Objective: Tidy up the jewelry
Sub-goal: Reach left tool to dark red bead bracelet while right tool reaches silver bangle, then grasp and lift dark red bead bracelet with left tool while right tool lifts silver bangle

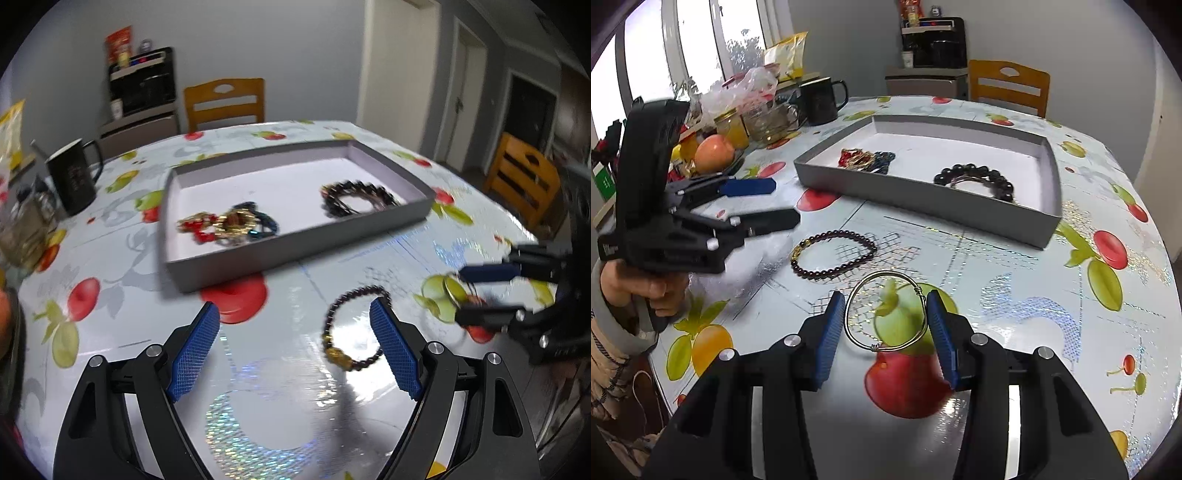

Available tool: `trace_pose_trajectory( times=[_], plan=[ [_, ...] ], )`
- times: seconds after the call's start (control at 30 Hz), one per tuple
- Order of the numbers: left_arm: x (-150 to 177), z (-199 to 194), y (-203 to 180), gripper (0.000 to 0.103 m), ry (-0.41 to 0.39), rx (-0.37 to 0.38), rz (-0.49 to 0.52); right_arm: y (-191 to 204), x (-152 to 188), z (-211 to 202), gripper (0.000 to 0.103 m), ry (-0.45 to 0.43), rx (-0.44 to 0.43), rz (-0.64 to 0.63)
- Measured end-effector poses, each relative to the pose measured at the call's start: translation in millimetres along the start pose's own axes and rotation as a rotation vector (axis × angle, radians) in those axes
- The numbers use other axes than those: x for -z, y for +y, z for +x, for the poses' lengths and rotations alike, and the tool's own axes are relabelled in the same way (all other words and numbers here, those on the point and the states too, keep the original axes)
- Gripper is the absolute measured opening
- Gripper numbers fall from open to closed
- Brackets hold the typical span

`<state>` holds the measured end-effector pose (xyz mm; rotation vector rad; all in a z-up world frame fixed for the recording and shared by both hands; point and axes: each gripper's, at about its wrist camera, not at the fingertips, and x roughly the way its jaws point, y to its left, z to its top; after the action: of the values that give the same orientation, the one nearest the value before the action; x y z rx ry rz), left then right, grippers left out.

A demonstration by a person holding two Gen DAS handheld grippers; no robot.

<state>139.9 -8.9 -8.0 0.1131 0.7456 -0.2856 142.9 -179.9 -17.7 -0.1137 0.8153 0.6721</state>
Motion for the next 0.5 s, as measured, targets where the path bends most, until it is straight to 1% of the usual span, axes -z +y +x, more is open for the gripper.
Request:
trace_pose_trajectory(
  times=[0.07,0.17,0.2,0.27,0.33,0.37,0.43,0.47,0.5],
  plan=[
    [-1,5,-11,0.083,0.017,-0.013,0.047,-3,0,-1,0.046,-0.004,-0.001,0.006],
    [-3,13,-22,0.082,0.042,-0.012,0.088,-4,0,-2,0.046,-0.009,-0.003,0.011],
    [-3,16,-23,0.080,0.051,-0.014,0.095,-4,0,-2,0.046,-0.009,-0.005,0.012],
    [-3,23,-25,0.070,0.086,-0.016,0.103,-5,0,-2,0.046,-0.006,-0.009,0.015],
    [-3,28,-23,0.055,0.117,-0.016,0.094,-4,0,-3,0.046,-0.006,-0.012,0.011],
    [-2,32,-21,0.051,0.139,-0.009,0.081,-4,0,-4,0.046,-0.008,-0.012,0.010],
    [-1,32,-19,0.039,0.142,0.006,0.070,-4,-1,-5,0.046,-0.011,-0.015,0.010],
    [0,32,-18,0.037,0.142,0.004,0.069,-4,-1,-5,0.046,-0.013,-0.014,0.010],
    [1,32,-19,0.028,0.141,0.003,0.074,-4,-2,-5,0.046,-0.013,-0.014,0.011]
  ],
)
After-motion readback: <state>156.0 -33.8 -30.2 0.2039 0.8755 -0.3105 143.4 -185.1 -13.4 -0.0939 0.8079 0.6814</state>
